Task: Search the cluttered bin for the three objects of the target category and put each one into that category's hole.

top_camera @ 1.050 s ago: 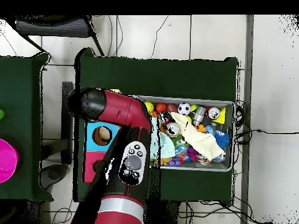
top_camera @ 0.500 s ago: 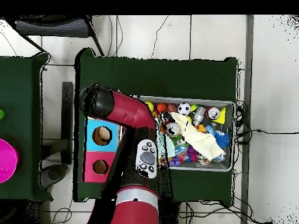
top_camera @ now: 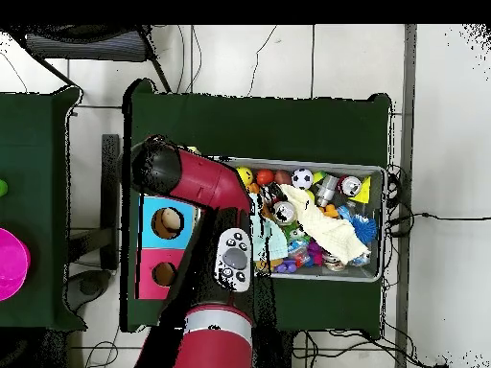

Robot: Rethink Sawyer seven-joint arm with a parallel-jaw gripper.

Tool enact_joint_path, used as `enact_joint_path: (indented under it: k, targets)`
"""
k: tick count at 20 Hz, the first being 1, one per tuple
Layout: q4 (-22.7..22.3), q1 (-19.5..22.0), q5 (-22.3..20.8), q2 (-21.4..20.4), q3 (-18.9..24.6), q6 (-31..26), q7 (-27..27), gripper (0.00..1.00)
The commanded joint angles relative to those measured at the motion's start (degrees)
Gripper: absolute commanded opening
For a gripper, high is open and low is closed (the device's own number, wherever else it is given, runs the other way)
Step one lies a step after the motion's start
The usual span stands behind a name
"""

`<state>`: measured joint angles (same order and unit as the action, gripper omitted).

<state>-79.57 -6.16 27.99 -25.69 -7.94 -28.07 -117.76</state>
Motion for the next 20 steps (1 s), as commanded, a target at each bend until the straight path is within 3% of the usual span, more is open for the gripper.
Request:
enact_joint_path:
  k: [1, 11, 16, 20]
  targets:
    - [0.27, -1.55, -3.88, 3.98, -0.21, -14.30, -9.49, 0.00]
    - [0.46, -4.01, -5.11, 1.06, -5.07, -20.52, -10.19, 0.00]
    - [-0.33, -2.07, -3.59, 2.22, -2.92, -13.51, -8.79, 0.00]
    - [-2.22, -0.12, -1.71, 2.99, 0.61, -3.76, -7.67, 0.00]
